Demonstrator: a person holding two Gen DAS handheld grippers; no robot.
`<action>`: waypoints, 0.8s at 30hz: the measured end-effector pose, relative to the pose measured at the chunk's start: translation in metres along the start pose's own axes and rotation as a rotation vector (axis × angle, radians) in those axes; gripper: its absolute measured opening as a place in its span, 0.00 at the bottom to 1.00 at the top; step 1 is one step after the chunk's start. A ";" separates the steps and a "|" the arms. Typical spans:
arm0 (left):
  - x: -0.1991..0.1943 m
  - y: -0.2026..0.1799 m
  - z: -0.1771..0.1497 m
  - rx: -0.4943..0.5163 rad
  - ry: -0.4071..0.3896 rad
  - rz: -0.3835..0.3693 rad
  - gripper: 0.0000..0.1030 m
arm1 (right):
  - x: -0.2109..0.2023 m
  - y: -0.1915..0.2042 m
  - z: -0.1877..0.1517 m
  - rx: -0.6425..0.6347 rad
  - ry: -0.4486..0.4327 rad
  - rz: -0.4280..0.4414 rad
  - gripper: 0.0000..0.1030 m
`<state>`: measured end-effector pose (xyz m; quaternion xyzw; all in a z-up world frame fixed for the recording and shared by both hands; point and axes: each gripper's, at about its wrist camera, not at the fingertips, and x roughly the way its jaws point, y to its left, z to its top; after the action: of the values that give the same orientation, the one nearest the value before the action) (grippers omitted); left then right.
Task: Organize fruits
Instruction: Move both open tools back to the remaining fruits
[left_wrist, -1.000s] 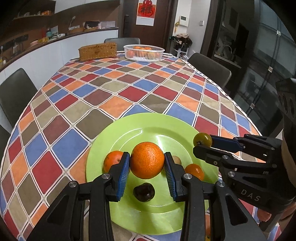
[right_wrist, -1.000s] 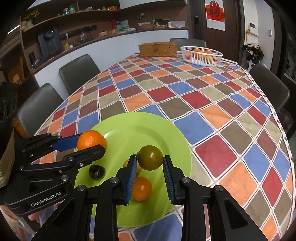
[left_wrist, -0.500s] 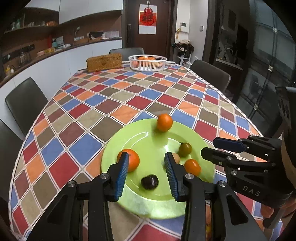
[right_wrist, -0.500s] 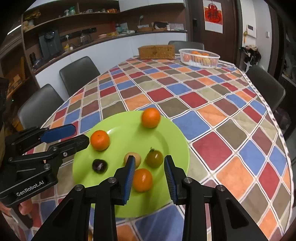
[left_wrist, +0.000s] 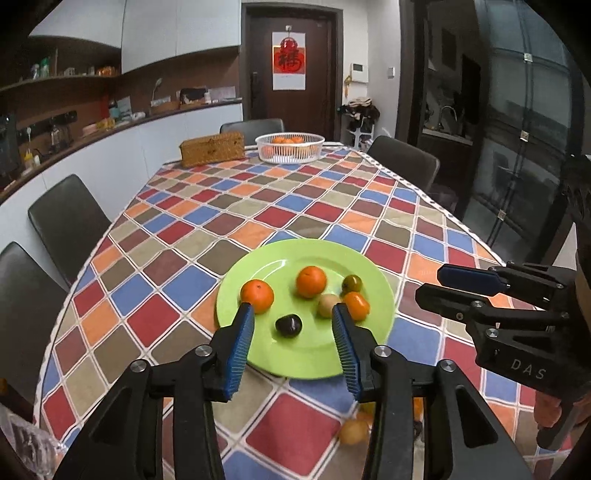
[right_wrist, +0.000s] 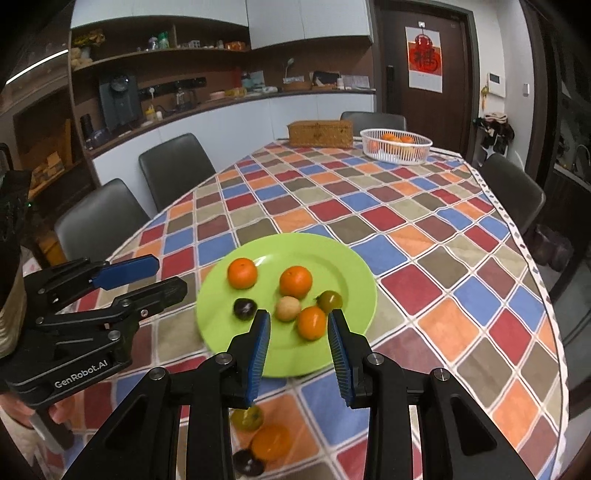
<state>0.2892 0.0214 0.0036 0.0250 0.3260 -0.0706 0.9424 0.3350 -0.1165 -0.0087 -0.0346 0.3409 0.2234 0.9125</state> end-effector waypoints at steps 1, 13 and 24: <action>-0.006 -0.001 -0.002 0.003 -0.008 -0.001 0.44 | -0.004 0.002 -0.002 0.001 -0.004 -0.001 0.32; -0.062 -0.012 -0.032 0.035 -0.057 -0.020 0.57 | -0.051 0.024 -0.032 0.020 -0.031 0.007 0.39; -0.078 -0.023 -0.058 0.122 -0.084 -0.048 0.66 | -0.064 0.034 -0.065 0.051 -0.015 0.007 0.39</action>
<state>0.1894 0.0130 0.0062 0.0719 0.2819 -0.1138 0.9499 0.2383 -0.1246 -0.0142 -0.0086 0.3395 0.2180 0.9150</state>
